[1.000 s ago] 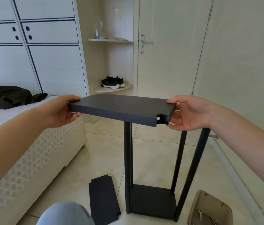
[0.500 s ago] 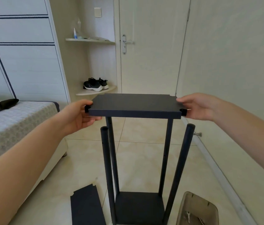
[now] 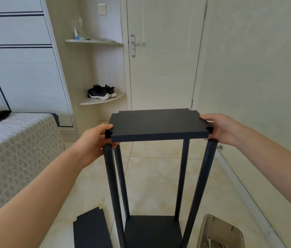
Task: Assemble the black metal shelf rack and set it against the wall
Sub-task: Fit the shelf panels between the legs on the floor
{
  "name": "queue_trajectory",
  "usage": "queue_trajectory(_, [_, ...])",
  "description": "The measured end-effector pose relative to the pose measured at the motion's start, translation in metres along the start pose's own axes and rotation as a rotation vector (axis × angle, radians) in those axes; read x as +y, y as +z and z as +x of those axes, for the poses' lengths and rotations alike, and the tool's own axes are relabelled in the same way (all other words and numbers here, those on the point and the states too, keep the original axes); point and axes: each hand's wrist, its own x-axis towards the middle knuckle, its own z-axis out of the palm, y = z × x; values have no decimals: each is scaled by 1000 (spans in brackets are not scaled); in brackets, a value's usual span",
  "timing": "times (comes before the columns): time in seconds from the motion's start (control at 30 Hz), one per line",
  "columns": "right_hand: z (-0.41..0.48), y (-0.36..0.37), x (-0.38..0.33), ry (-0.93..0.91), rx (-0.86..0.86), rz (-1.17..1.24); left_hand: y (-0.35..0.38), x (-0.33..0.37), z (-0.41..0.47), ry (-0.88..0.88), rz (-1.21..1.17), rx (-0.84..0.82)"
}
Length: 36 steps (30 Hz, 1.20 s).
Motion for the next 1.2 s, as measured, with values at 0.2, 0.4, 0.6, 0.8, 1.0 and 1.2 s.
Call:
queue_trajectory(0.2, [6, -3, 12, 31, 10, 12, 3, -13, 3, -52, -131, -13])
queue_trajectory(0.4, [9, -5, 25, 52, 9, 110, 4, -21, 3, -29, -152, 8])
queue_trajectory(0.6, [8, -3, 33, 27, 26, 164, 4, -34, 0, 1, -143, 45])
queue_trajectory(0.8, [4, -3, 36, 23, 66, 179, 8, -37, -5, 8, -147, 64])
queue_trajectory(1.0, [-2, -8, 38, -1, 86, 194, 7, -33, -12, -57, -142, -39])
queue_trajectory(1.2, [-5, -11, 37, -31, 99, 175, 7, -31, -10, -81, -109, -30])
